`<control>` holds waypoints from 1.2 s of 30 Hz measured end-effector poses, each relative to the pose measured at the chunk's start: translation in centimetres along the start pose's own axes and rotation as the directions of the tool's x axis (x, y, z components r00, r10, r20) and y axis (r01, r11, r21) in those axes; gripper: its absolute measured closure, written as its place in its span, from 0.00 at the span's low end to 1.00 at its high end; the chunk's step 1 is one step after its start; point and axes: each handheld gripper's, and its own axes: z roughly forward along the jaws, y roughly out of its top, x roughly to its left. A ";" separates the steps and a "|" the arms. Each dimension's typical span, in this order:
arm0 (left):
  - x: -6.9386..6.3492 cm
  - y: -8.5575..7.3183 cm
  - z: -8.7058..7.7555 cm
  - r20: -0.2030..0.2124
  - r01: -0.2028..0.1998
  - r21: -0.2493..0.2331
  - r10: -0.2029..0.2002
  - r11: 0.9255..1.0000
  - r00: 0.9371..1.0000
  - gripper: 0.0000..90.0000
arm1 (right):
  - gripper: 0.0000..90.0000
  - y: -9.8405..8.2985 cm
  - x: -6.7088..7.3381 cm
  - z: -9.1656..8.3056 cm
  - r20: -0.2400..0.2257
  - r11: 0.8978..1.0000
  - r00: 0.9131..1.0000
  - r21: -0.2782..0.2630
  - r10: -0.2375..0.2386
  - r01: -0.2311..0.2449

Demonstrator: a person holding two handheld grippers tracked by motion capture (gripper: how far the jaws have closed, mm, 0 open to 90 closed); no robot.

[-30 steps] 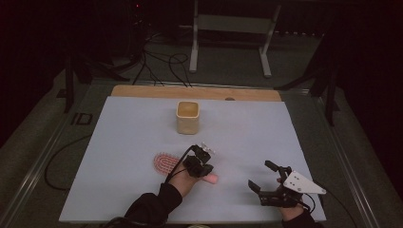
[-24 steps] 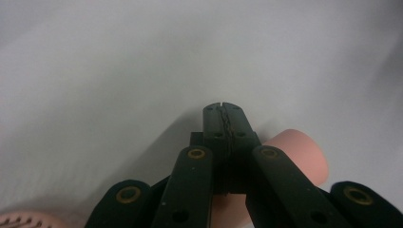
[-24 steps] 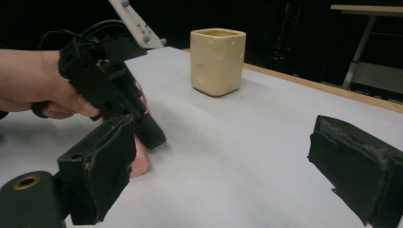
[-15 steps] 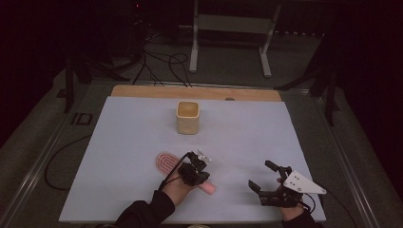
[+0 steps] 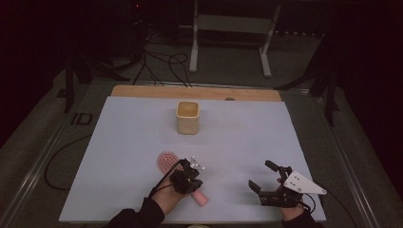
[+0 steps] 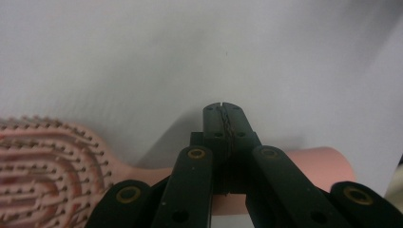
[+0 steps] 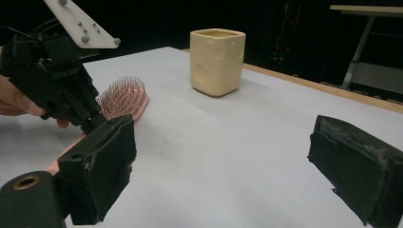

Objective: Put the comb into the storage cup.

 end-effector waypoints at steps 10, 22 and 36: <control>0.6 -1.8 -1.8 -0.013 -0.007 0.037 0.007 0.999 1.000 1.00 | 0.09 0.0 0.0 0.0 0.000 1.000 1.000 -0.003 -0.004 0.004; 1.6 -3.6 -3.6 -0.022 -0.002 0.093 0.004 0.996 1.000 1.00 | 0.09 0.0 0.0 0.0 0.000 1.000 1.000 0.000 -0.002 0.002; 3.7 -5.9 -5.7 -0.056 0.017 0.176 -0.008 0.984 0.998 1.00 | 0.09 0.0 0.0 0.1 0.000 1.000 1.000 0.003 0.007 -0.007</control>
